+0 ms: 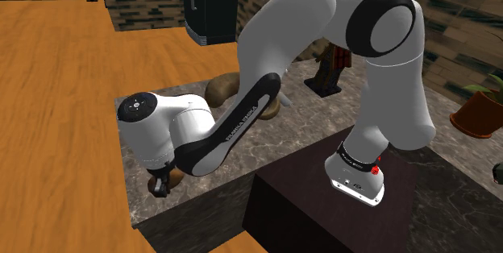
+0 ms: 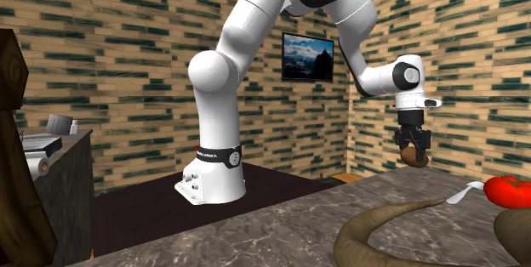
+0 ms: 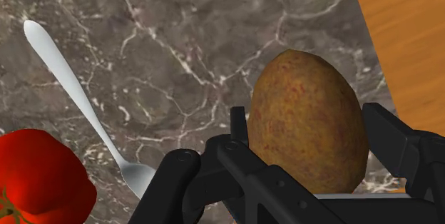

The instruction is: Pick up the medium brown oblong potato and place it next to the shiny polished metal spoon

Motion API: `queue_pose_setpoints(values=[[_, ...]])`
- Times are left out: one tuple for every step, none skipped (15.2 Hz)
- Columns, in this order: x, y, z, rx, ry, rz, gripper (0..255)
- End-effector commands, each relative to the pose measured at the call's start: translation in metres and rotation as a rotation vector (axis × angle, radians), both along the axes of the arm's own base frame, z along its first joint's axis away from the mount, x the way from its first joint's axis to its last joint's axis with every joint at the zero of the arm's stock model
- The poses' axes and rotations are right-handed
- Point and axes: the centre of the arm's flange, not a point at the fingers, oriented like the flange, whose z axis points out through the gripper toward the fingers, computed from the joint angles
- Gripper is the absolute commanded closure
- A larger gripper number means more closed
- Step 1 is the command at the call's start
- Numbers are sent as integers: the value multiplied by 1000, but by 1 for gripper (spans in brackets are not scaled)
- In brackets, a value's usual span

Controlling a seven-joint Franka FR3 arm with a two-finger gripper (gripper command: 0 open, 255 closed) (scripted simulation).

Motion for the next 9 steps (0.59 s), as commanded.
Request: queue_pose_setpoints(values=[[0,0,-10,0,0,0,255],[0,0,-13,0,0,0,255],[0,0,-13,0,0,0,255],[0,0,-13,0,0,0,255],[0,0,-13,0,0,0,255],[0,0,-13,0,0,0,255],[0,0,-13,0,0,0,255],[0,0,-13,0,0,0,255],[0,0,-13,0,0,0,255]])
